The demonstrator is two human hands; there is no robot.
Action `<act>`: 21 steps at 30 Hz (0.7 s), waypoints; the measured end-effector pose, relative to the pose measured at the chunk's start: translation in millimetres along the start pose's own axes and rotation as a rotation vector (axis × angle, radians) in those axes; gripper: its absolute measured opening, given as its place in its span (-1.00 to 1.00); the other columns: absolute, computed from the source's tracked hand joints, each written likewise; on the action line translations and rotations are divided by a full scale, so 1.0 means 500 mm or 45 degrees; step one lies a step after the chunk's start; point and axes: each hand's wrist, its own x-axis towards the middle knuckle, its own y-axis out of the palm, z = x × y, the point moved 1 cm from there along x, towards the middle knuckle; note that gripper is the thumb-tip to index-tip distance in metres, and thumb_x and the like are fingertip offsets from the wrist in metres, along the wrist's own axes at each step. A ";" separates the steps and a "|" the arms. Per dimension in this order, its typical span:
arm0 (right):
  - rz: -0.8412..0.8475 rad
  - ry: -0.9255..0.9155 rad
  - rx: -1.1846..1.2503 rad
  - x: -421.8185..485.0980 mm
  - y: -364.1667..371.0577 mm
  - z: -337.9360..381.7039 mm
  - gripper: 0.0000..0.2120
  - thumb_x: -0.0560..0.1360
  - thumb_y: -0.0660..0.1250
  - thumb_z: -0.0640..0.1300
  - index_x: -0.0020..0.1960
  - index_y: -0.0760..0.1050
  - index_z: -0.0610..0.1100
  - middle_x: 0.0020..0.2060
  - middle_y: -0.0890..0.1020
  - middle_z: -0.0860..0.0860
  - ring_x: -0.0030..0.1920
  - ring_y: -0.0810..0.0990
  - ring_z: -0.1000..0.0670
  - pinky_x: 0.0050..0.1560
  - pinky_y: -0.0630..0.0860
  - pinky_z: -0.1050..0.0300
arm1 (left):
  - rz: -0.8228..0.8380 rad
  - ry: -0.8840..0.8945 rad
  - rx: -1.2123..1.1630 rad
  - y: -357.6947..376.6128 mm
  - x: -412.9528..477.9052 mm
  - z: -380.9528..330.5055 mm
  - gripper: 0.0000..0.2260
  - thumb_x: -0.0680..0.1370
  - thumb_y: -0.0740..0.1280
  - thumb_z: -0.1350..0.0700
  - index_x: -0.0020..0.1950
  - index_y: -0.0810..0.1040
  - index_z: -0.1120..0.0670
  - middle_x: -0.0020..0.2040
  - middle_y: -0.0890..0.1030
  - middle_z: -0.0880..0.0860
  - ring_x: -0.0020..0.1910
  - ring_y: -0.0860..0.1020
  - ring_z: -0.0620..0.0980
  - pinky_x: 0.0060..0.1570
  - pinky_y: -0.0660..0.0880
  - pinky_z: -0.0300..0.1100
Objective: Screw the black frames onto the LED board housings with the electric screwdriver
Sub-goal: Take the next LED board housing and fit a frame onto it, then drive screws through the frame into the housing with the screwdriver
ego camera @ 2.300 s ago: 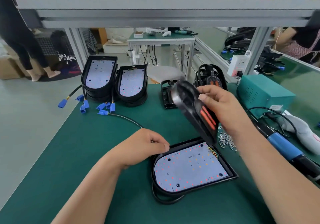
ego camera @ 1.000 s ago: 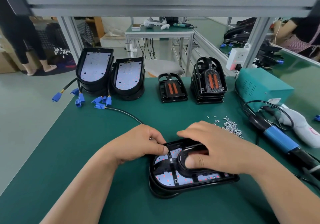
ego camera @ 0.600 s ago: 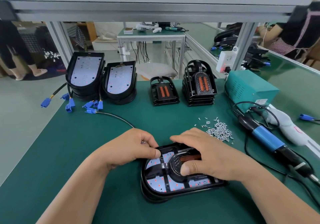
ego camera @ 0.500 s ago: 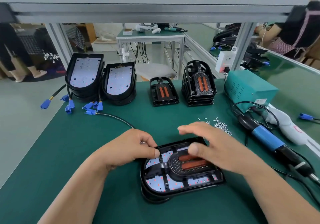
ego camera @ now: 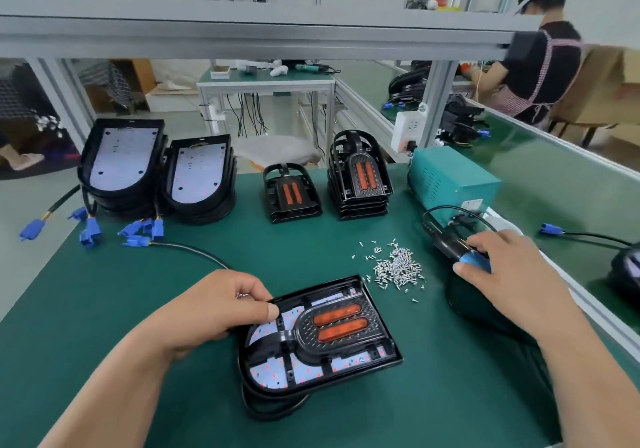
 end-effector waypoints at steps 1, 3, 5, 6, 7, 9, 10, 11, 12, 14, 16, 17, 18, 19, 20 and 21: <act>0.035 0.006 -0.044 -0.002 0.000 -0.010 -0.56 0.53 0.47 0.17 0.33 0.56 0.00 0.14 0.53 0.00 0.23 0.50 -0.13 0.19 0.52 -0.13 | 0.007 -0.003 -0.013 -0.001 0.000 0.000 -0.64 0.31 0.58 -0.20 -0.14 0.69 0.06 -0.40 0.44 -0.08 -0.45 0.25 -0.11 -0.47 0.14 -0.25; 0.081 0.018 -0.144 -0.002 0.001 -0.026 -0.51 0.52 0.45 0.23 0.36 0.51 0.04 0.15 0.49 0.04 0.15 0.55 -0.10 0.10 0.56 -0.10 | 0.024 -0.015 -0.068 -0.004 0.000 0.001 -0.59 0.33 0.58 -0.24 -0.18 0.64 0.09 -0.39 0.36 -0.05 -0.44 0.19 -0.08 -0.47 0.12 -0.27; 0.101 0.041 -0.233 -0.002 0.003 -0.041 -0.47 0.51 0.40 0.32 0.37 0.45 0.09 0.11 0.48 0.07 0.11 0.57 -0.09 0.02 0.57 -0.08 | 0.045 -0.035 -0.177 -0.004 -0.001 0.001 -0.55 0.37 0.54 -0.27 -0.19 0.57 0.10 -0.38 0.24 -0.03 -0.44 0.12 -0.08 -0.49 0.08 -0.29; 0.110 0.049 -0.263 -0.001 0.005 -0.047 -0.45 0.51 0.38 0.36 0.37 0.42 0.10 0.07 0.47 0.09 0.10 0.57 -0.09 0.00 0.58 -0.08 | 0.053 -0.042 -0.232 -0.003 0.000 0.001 -0.54 0.41 0.51 -0.27 -0.16 0.58 0.13 -0.37 0.21 -0.03 -0.44 0.11 -0.08 -0.50 0.07 -0.31; 0.120 0.050 -0.287 -0.001 0.007 -0.053 -0.44 0.50 0.36 0.38 0.37 0.39 0.12 0.03 0.47 0.11 0.10 0.58 -0.09 -0.01 0.58 -0.07 | 0.056 -0.049 -0.284 -0.002 0.001 0.001 -0.56 0.46 0.48 -0.24 -0.12 0.62 0.17 -0.36 0.22 -0.03 -0.44 0.11 -0.09 -0.52 0.07 -0.33; 0.143 0.030 -0.336 0.000 0.010 -0.060 -0.44 0.50 0.34 0.40 0.35 0.35 0.13 -0.02 0.49 0.13 0.07 0.59 -0.08 -0.05 0.58 -0.05 | 0.026 -0.070 -0.384 -0.002 0.004 0.002 -0.67 0.60 0.43 -0.12 -0.05 0.71 0.15 -0.35 0.25 -0.05 -0.45 0.13 -0.12 -0.53 0.07 -0.35; 0.143 0.017 -0.359 0.000 0.011 -0.061 -0.47 0.51 0.33 0.40 0.32 0.35 0.13 -0.06 0.51 0.14 0.03 0.58 -0.07 -0.09 0.58 -0.03 | -0.002 -0.081 -0.422 -0.002 0.006 0.003 -0.72 0.66 0.39 -0.04 -0.04 0.72 0.15 -0.34 0.27 -0.05 -0.46 0.15 -0.13 -0.54 0.08 -0.36; 0.131 0.007 -0.384 0.001 0.012 -0.060 -0.51 0.51 0.32 0.38 0.28 0.36 0.13 -0.10 0.52 0.15 -0.03 0.58 -0.05 -0.15 0.56 0.00 | -0.030 -0.093 -0.442 -0.002 0.009 0.006 -0.73 0.69 0.34 0.03 -0.05 0.73 0.15 -0.34 0.28 -0.05 -0.46 0.16 -0.13 -0.55 0.09 -0.36; 0.107 -0.009 -0.411 0.000 0.012 -0.059 -0.58 0.52 0.31 0.36 0.20 0.38 0.11 -0.16 0.52 0.15 -0.10 0.57 -0.03 -0.23 0.52 0.04 | -0.052 -0.102 -0.452 -0.003 0.010 0.007 -0.73 0.71 0.31 0.07 -0.05 0.72 0.16 -0.34 0.29 -0.05 -0.47 0.17 -0.13 -0.56 0.09 -0.36; 0.075 -0.024 -0.441 -0.002 0.009 -0.051 -0.68 0.54 0.30 0.28 0.04 0.37 0.06 -0.26 0.49 0.13 -0.23 0.53 0.01 -0.36 0.39 0.07 | -0.085 -0.115 -0.458 -0.002 0.012 0.008 -0.74 0.71 0.29 0.11 -0.01 0.70 0.20 -0.34 0.30 -0.05 -0.47 0.18 -0.13 -0.56 0.10 -0.36; 0.094 -0.020 -0.404 -0.005 0.003 -0.048 -0.71 0.57 0.29 0.22 0.02 0.36 0.01 -0.28 0.51 0.10 -0.28 0.52 0.04 -0.38 0.36 0.07 | -0.113 -0.127 -0.468 -0.002 0.012 0.007 -0.76 0.71 0.27 0.13 0.04 0.67 0.24 -0.33 0.30 -0.03 -0.47 0.18 -0.13 -0.55 0.10 -0.36; 0.093 -0.019 -0.366 -0.006 -0.002 -0.048 -0.72 0.59 0.30 0.20 0.04 0.37 0.00 -0.27 0.54 0.08 -0.29 0.53 0.03 -0.37 0.38 0.07 | -0.129 -0.134 -0.485 -0.003 0.013 0.005 -0.76 0.71 0.26 0.14 0.06 0.66 0.25 -0.32 0.30 -0.02 -0.47 0.17 -0.12 -0.55 0.10 -0.35; 0.073 -0.031 -0.293 -0.006 -0.008 -0.049 -0.73 0.59 0.31 0.19 0.02 0.37 0.01 -0.28 0.55 0.07 -0.30 0.54 0.01 -0.36 0.39 0.07 | -0.148 -0.141 -0.516 -0.004 0.013 0.003 -0.77 0.70 0.24 0.16 0.07 0.65 0.25 -0.32 0.31 -0.02 -0.47 0.17 -0.12 -0.55 0.10 -0.35; 0.038 -0.045 -0.190 -0.007 -0.015 -0.052 -0.73 0.59 0.33 0.17 -0.05 0.35 0.01 -0.31 0.55 0.05 -0.33 0.54 0.00 -0.36 0.39 0.07 | -0.164 -0.149 -0.563 -0.006 0.014 0.001 -0.78 0.69 0.22 0.18 0.09 0.63 0.25 -0.31 0.33 -0.01 -0.47 0.18 -0.11 -0.55 0.10 -0.35; -0.005 -0.059 -0.074 -0.009 -0.023 -0.055 -0.73 0.59 0.33 0.16 -0.08 0.35 0.00 -0.35 0.54 0.04 -0.35 0.54 -0.02 -0.36 0.40 0.06 | -0.173 -0.152 -0.634 -0.008 0.014 -0.002 -0.78 0.68 0.19 0.20 0.11 0.61 0.26 -0.31 0.35 -0.01 -0.47 0.18 -0.11 -0.56 0.10 -0.34; -0.037 -0.051 0.055 -0.012 -0.033 -0.053 -0.75 0.59 0.32 0.17 -0.05 0.40 0.01 -0.37 0.55 0.03 -0.36 0.56 -0.04 -0.35 0.44 0.03 | -0.175 -0.149 -0.727 -0.011 0.013 -0.005 -0.78 0.68 0.17 0.23 0.15 0.58 0.26 -0.30 0.38 0.00 -0.46 0.19 -0.12 -0.57 0.11 -0.33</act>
